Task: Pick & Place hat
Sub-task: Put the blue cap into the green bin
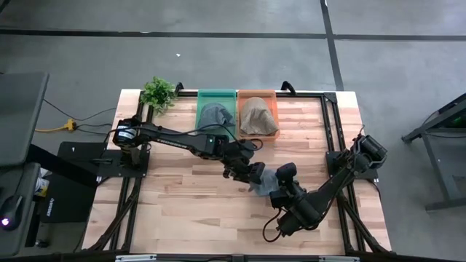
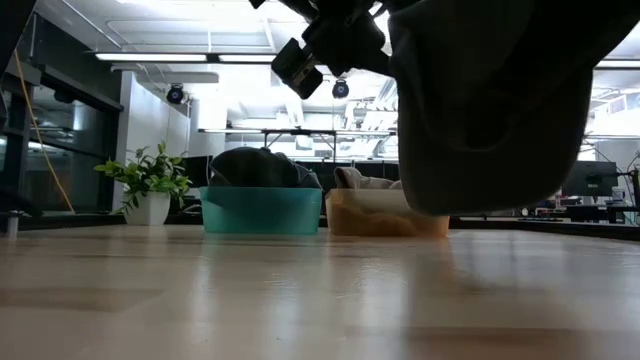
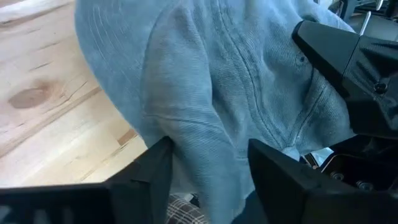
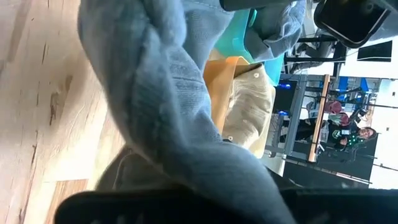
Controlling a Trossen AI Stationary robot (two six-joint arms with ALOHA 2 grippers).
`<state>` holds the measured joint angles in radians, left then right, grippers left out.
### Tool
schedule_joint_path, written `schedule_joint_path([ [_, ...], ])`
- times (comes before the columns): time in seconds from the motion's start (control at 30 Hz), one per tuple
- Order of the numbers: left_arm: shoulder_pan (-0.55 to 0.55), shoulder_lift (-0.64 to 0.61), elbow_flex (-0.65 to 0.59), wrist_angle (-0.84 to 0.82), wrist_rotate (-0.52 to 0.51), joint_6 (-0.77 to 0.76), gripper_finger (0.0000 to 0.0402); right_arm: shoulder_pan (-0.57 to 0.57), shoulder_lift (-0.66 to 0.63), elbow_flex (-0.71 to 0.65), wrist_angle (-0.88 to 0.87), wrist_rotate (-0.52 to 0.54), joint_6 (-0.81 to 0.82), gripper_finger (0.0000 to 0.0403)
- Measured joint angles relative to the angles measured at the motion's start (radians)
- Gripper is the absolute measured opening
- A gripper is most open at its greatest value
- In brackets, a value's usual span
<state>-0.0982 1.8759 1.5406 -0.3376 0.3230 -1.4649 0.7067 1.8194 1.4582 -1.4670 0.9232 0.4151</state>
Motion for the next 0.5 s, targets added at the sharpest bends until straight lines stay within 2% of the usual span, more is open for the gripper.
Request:
schedule_joint_path([
  [0.2,0.0,0.0,0.0,-0.001,0.004,-0.005,0.0216,0.0,0.0,0.0,-0.002,0.001,0.01,0.0],
  [0.5,0.02,0.0,0.0,-0.102,0.028,0.025,0.0218,0.0,0.0,0.0,-0.026,-0.015,0.033,0.0],
])
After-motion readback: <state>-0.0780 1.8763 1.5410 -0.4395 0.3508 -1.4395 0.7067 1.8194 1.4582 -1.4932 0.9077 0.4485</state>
